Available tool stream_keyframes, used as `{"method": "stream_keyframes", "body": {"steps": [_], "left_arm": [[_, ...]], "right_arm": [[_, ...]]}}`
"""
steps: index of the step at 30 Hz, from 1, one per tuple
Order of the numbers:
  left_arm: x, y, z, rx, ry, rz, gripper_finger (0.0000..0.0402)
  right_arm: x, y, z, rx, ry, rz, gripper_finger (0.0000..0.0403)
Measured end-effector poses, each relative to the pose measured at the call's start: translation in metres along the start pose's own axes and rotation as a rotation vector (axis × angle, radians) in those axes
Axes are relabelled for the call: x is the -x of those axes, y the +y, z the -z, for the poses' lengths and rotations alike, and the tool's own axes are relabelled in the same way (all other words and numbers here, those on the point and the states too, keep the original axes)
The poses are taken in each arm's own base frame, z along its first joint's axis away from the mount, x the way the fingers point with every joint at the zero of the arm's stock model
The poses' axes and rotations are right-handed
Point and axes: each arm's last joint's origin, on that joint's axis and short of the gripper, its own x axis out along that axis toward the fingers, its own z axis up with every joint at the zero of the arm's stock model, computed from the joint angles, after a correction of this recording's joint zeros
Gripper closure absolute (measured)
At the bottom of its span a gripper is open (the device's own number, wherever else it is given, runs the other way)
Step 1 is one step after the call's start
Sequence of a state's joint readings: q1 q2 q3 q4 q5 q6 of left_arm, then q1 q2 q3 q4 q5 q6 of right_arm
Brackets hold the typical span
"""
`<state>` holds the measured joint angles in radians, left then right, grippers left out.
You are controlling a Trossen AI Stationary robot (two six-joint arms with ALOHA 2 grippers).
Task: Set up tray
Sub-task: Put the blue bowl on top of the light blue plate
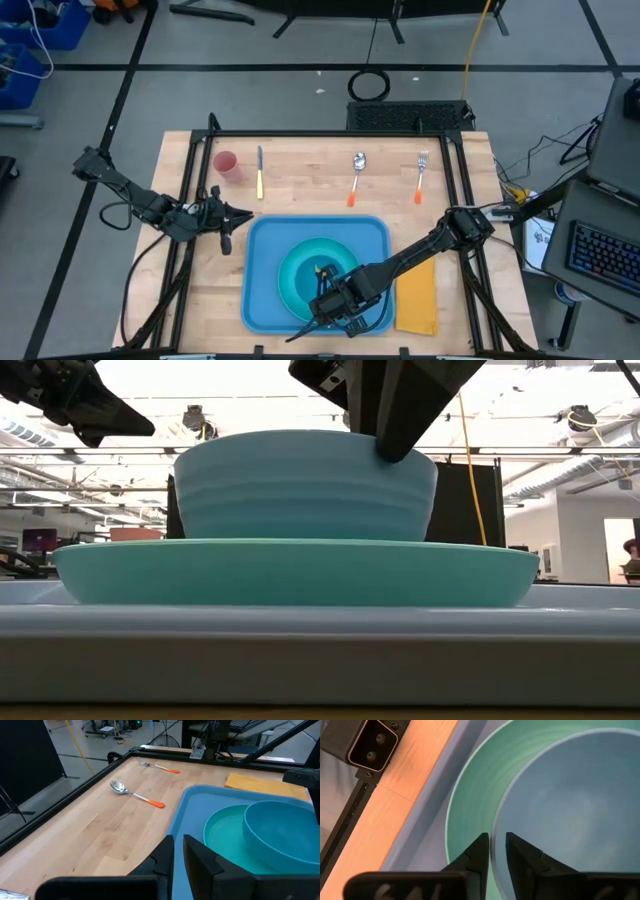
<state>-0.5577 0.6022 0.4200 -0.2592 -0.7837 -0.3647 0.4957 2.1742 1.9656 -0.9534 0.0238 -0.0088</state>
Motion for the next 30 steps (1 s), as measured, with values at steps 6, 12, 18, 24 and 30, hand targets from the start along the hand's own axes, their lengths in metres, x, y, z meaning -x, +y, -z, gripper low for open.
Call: {"method": "stream_keyframes", "body": {"steps": [6,12,18,24,30], "left_arm": [[0.0000,0.0000,0.0000,0.000,0.000,0.000,0.0355],[0.0000,0.0000,0.0000,-0.002,0.000,0.000,0.0355],[0.0000,0.0000,0.0000,-0.002,0.000,0.000,0.0355],[0.0000,0.0000,0.0001,-0.002,0.000,0.000,0.0355],[0.0000,0.0000,0.0000,-0.002,0.000,0.000,0.0355]], "right_arm": [[0.0000,0.0000,0.0000,-0.020,0.001,0.000,0.0337],[0.0000,0.0000,0.0000,-0.023,0.001,0.000,0.0332],[0.0002,0.0000,0.0000,-0.023,-0.001,0.001,0.0332],[0.0012,-0.0001,-0.0004,-0.018,-0.006,0.005,0.0332],[0.0048,0.0021,-0.0016,0.008,-0.024,0.008,0.0332]]}}
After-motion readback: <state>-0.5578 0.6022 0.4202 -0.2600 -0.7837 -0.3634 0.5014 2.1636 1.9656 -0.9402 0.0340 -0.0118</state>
